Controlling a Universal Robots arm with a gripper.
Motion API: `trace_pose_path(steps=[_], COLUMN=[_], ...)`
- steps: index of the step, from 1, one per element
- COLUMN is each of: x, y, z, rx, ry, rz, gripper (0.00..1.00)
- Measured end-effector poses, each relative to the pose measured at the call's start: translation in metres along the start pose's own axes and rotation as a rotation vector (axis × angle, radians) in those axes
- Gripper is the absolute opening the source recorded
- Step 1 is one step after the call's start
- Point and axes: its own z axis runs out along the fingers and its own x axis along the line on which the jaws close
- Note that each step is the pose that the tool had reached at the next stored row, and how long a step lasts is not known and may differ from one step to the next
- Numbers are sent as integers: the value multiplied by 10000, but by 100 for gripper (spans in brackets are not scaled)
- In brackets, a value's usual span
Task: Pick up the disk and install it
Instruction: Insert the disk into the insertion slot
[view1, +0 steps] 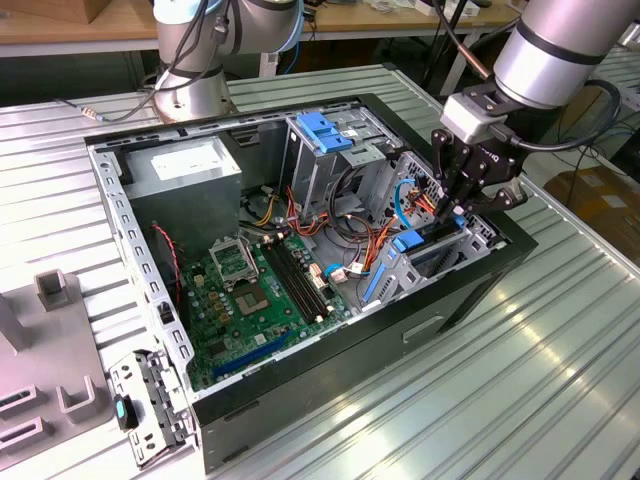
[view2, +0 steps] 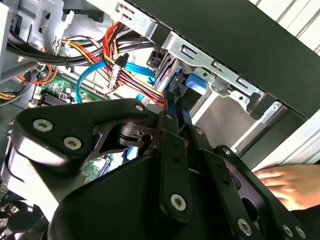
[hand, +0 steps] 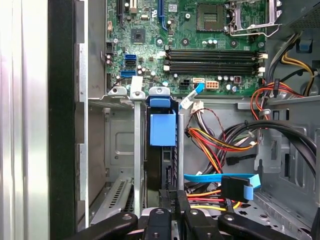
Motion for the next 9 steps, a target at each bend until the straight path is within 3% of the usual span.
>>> trace_pose_path(steps=[9], x=[2], y=[0], z=[-4], rx=[0], ry=[-11], rz=[8], gripper=[17])
